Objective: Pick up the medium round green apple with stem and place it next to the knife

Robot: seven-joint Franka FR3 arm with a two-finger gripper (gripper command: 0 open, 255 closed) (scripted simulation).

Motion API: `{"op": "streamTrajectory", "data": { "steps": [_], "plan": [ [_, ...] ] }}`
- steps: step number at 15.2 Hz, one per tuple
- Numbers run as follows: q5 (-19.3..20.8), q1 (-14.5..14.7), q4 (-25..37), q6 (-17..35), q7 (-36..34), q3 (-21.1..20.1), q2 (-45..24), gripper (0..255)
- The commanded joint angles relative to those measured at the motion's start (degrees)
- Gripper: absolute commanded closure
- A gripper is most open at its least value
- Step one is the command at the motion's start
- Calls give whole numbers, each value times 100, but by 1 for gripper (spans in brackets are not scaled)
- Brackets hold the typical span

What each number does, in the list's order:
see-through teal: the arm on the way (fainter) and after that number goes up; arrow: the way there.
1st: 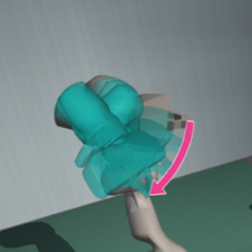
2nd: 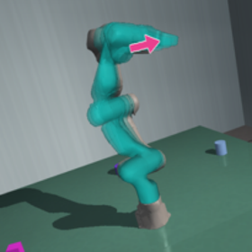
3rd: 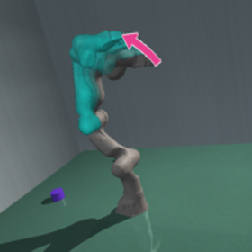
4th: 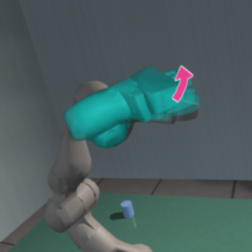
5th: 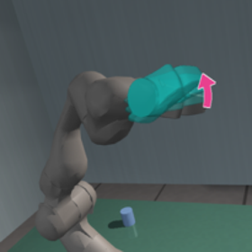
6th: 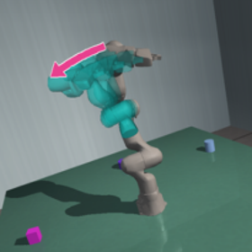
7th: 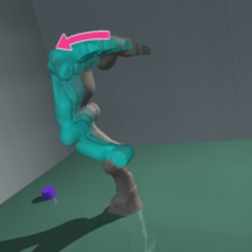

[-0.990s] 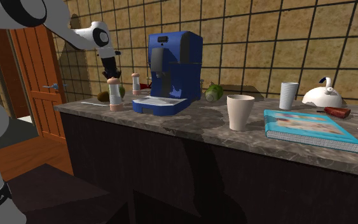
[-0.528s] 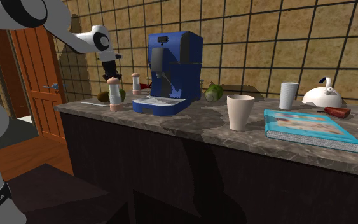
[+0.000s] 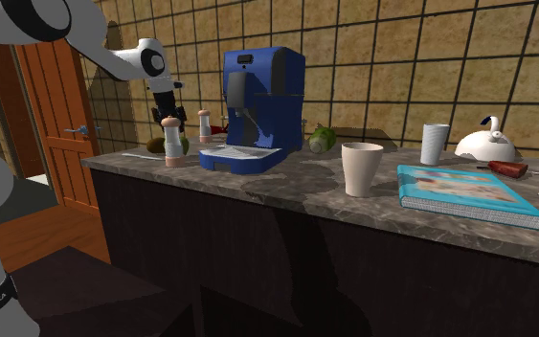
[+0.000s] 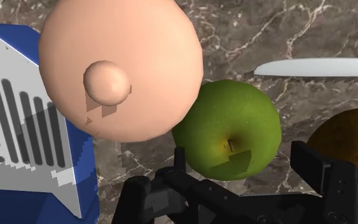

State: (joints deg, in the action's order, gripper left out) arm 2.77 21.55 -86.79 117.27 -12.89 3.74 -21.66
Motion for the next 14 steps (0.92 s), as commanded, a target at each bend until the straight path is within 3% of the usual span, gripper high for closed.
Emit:
{"op": "streamTrajectory", "data": {
  "steps": [1, 6, 14],
  "plan": [
    [0, 0, 0, 0, 0, 0, 0, 0],
    [8, 28, 403, -619, -1, -6, 215, 0],
    [8, 28, 403, -619, -1, -6, 215, 0]
  ]
}}
